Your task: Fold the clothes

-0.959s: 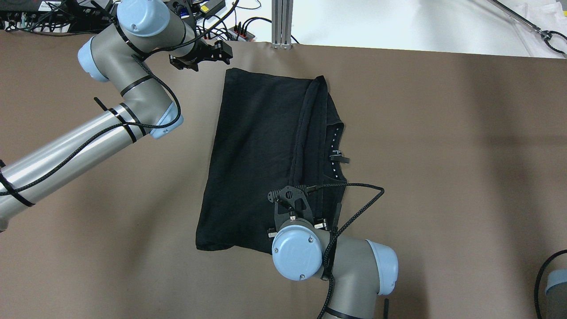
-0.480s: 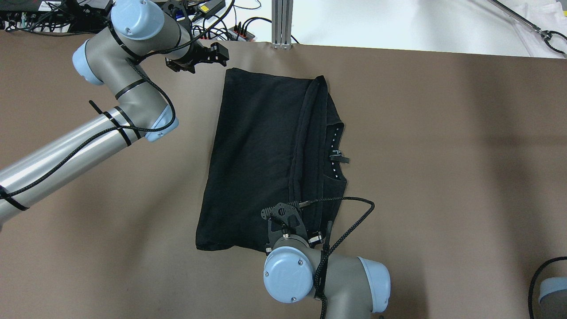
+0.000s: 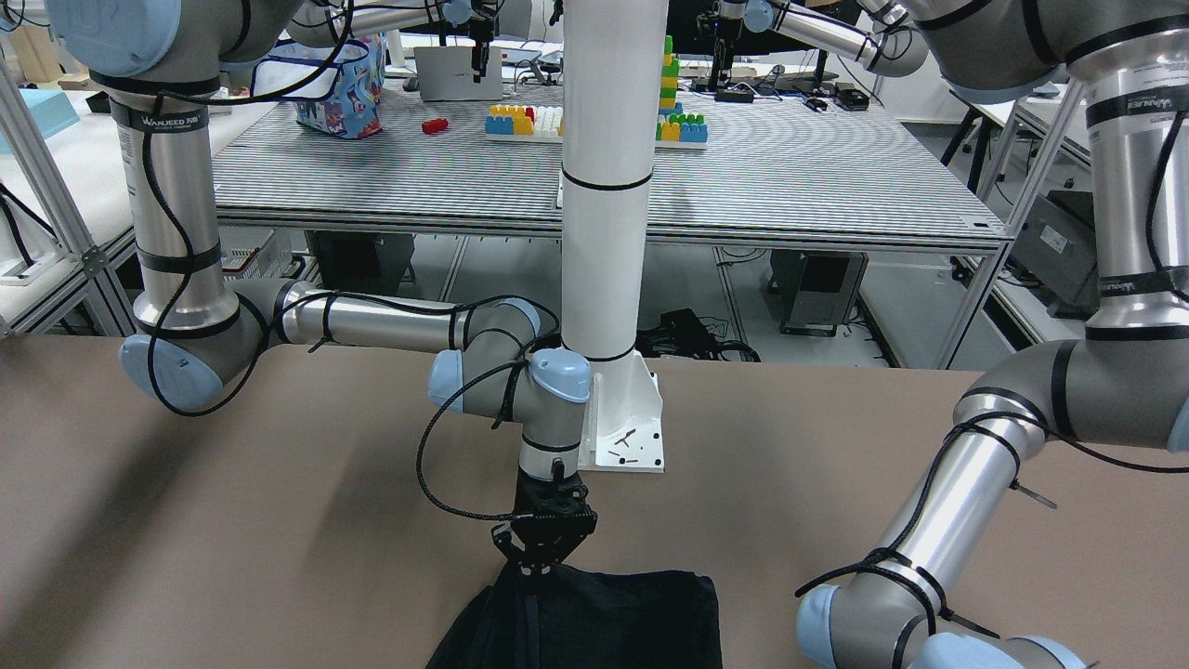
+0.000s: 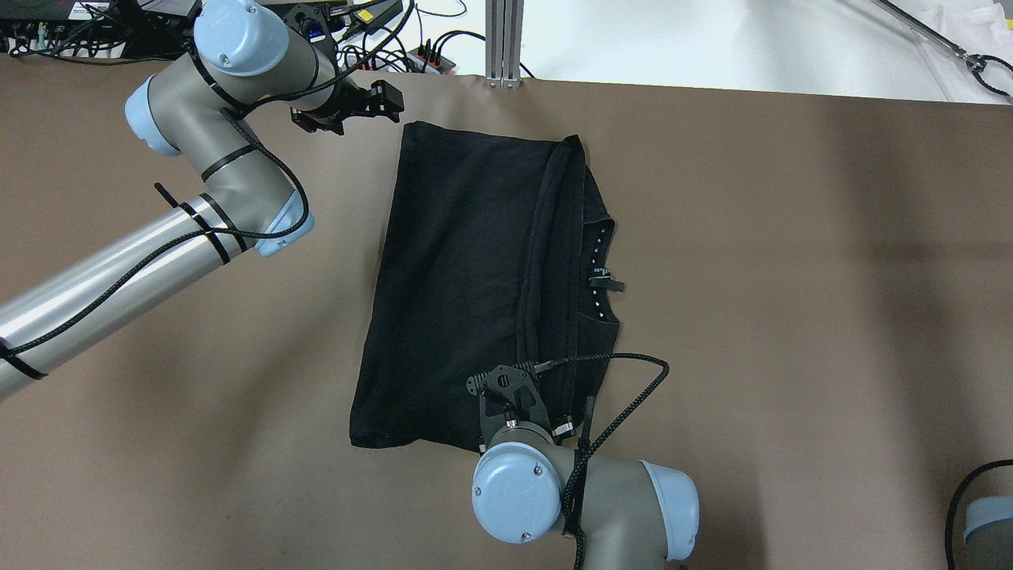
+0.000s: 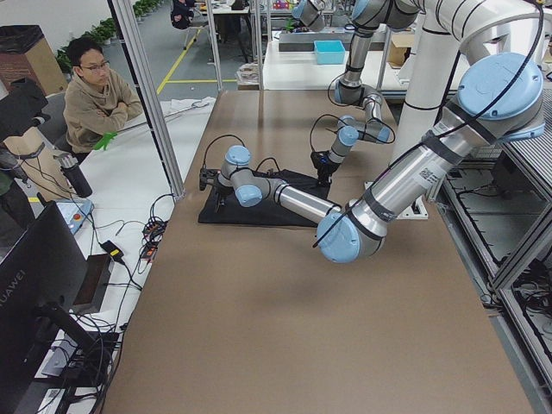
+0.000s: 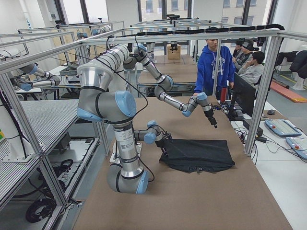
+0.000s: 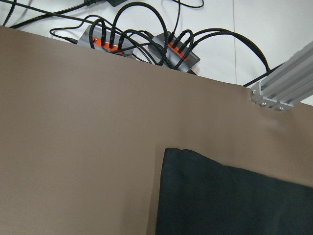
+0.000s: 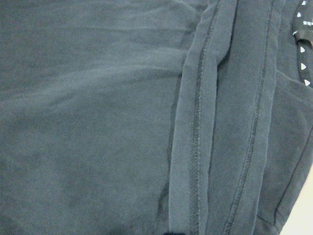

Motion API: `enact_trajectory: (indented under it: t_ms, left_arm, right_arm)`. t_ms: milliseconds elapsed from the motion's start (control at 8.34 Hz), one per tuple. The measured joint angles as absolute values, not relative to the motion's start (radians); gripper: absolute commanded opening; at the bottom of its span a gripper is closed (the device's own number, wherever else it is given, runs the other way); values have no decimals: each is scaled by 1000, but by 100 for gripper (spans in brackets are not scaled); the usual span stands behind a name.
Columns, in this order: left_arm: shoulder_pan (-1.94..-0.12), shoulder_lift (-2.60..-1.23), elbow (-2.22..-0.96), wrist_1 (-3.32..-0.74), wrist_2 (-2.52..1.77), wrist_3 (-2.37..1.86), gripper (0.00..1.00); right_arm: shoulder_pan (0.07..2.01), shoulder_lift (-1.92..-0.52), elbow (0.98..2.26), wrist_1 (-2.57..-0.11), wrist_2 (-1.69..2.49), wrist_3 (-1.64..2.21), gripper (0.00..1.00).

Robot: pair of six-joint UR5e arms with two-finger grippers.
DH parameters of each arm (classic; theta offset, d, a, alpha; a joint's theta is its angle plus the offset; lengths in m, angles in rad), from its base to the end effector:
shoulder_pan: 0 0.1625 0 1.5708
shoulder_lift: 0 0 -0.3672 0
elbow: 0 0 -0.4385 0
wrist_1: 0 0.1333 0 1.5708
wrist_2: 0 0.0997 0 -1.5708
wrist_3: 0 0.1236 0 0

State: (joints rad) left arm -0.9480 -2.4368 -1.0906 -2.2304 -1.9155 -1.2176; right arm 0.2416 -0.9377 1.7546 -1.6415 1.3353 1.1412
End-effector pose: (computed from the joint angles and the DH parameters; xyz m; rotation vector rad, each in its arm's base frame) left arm 0.4137 -0.7329 0.2075 0.3796 1.0171 -0.3556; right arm -0.6139 -0.3183 0.1594 0.4565 -0.6273 -0.0906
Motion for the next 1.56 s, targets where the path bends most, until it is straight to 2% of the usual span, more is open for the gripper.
enact_trajectory:
  t_ms: [480,1079,1199,1319,1439,1559]
  left_arm:
    - [-948,-2436,-1091,-2230,-1916,-1219,100]
    - [-948,-2438,-1093,-2230,-1915,-1223,100]
    - [-948,-2438,-1093,-2230,-1915,-1224,100]
    - [-948,-2439,-1093,-2230,-1914,-1224,100]
    - [-948,-2439,-1093,-2230,-1914,-1224,100]
    - [-948,-2439,-1092,-2229,-1913,-1224,100]
  right_arm:
    - [253,-990,1872,-1726,1383,1109,0]
    - [254,-1078,1910,-1712,1391,1129,1]
    - [241,-1128,1929,-1684,1391,1170,13]
    - [219,-1190,1976,-1664,1390,1207,82]
    - [200,-1231,2020,-1654,1388,1230,95]
    - [190,-1252,2046,-1650,1387,1250,95]
